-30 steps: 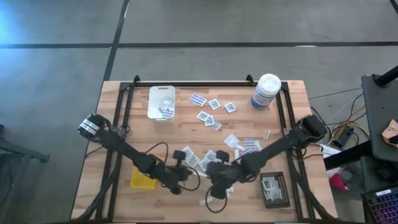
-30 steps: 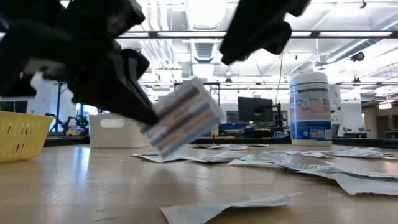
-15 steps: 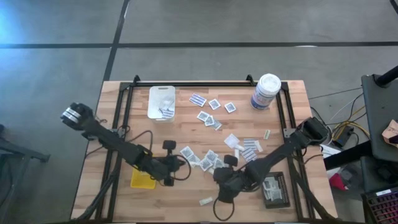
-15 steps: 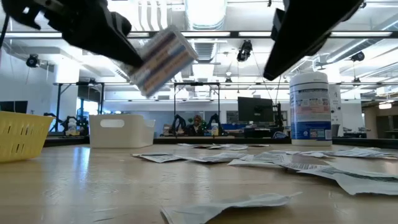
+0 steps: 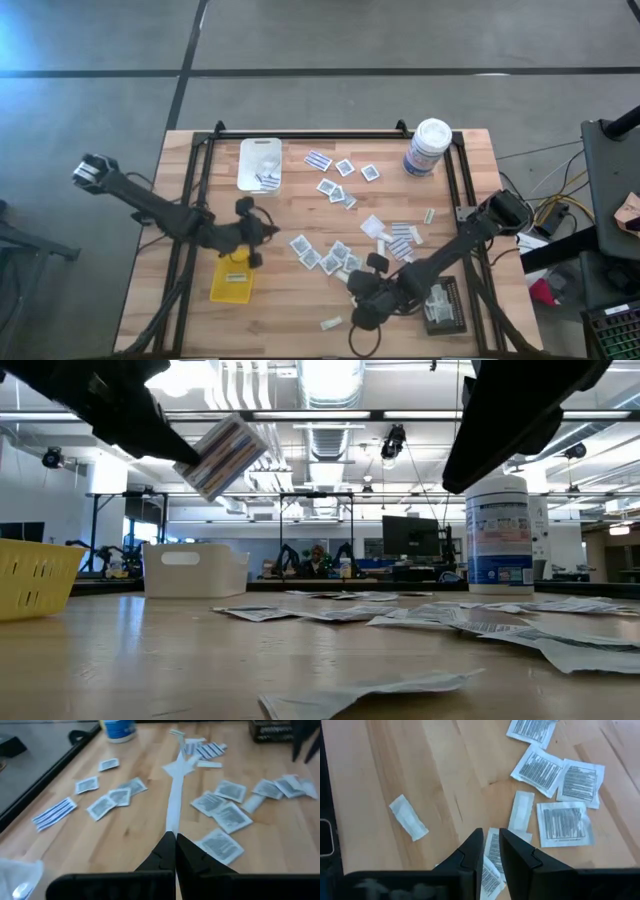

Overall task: Pick & Place First Aid Supplies
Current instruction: Put the blue bandage into the white bin

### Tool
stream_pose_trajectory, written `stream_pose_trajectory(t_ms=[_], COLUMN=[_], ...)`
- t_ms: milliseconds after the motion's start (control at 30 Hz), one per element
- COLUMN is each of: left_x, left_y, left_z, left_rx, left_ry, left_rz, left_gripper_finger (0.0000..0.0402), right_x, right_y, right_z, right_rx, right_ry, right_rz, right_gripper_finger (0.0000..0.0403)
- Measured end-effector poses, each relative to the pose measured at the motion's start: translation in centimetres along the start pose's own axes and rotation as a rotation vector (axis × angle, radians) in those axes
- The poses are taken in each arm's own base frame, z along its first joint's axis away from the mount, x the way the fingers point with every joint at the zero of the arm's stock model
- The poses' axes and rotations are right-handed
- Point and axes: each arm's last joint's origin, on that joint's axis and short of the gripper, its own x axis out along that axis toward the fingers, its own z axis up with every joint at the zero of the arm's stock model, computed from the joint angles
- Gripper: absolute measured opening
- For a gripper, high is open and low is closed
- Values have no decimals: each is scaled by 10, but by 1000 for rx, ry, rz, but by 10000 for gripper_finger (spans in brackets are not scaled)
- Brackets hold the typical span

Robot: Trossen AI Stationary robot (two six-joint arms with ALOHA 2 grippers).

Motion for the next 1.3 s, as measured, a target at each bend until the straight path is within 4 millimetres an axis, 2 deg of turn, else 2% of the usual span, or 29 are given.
stream_pose_trajectory(t_ms=[333, 833, 1100, 1300], left_x=[-9, 5, 18, 27], left_y=[46, 110, 130, 135], left_z=[-15, -18, -30, -36], left_rx=[-230, -413, -476, -482], left_ry=[-81, -61, 61, 115], left_rz=[151, 511, 543, 573], left_gripper_finger=[0, 0, 0, 0], right_x=[0, 0, 0, 1], right_y=[-1, 0, 0, -1], right_z=[1, 2, 3, 2], right_rx=[4, 5, 6, 6], right_ry=[-38, -44, -66, -65], right_rz=[-27, -19, -33, -35], right_gripper_finger=[63, 53, 53, 53])
